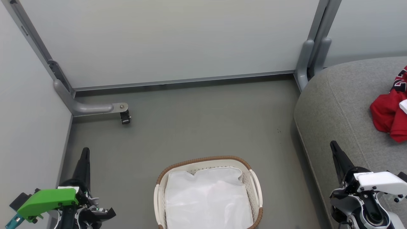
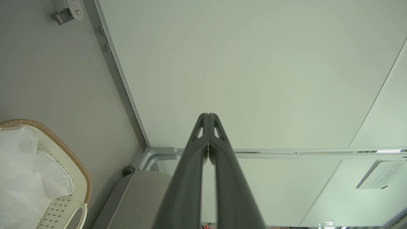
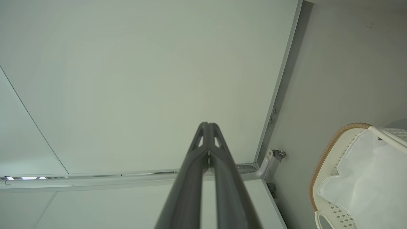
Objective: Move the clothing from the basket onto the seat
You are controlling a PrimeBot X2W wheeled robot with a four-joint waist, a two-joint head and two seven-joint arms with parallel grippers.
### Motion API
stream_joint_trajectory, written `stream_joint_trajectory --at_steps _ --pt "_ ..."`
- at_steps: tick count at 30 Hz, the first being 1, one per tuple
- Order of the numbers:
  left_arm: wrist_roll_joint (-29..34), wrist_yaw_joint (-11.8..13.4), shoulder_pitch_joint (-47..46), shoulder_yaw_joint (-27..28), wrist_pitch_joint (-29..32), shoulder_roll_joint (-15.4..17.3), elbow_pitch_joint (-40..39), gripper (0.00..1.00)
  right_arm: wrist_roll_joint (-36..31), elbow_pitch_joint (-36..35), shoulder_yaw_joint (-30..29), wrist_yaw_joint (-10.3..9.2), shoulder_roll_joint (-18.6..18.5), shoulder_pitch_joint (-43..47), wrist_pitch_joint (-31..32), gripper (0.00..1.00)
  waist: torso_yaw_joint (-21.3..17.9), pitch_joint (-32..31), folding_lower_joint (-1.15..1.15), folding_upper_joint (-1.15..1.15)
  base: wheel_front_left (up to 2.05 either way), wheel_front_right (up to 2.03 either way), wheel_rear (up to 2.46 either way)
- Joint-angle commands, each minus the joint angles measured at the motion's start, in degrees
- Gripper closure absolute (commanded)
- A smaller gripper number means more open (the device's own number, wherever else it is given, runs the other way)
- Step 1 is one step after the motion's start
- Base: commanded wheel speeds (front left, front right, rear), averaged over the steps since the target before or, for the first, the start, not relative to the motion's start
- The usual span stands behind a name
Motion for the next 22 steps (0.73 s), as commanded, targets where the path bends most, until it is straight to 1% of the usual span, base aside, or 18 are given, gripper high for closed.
stream_joint_trajectory --at_steps 1,22 --pt "-0.2 0.0 -0.5 0.1 0.2 0.3 -0.1 1.00 0.2 -0.2 -0.1 0.00 -0.3 0.6 0.2 1.00 0.0 0.0 0.00 0.00 0.00 0.00 0.00" --pt "-0.2 0.0 -0.5 0.1 0.2 0.3 0.0 1.00 0.2 -0.2 -0.1 0.00 -0.3 0.6 0.2 1.00 0.0 0.0 0.00 0.00 0.00 0.00 0.00"
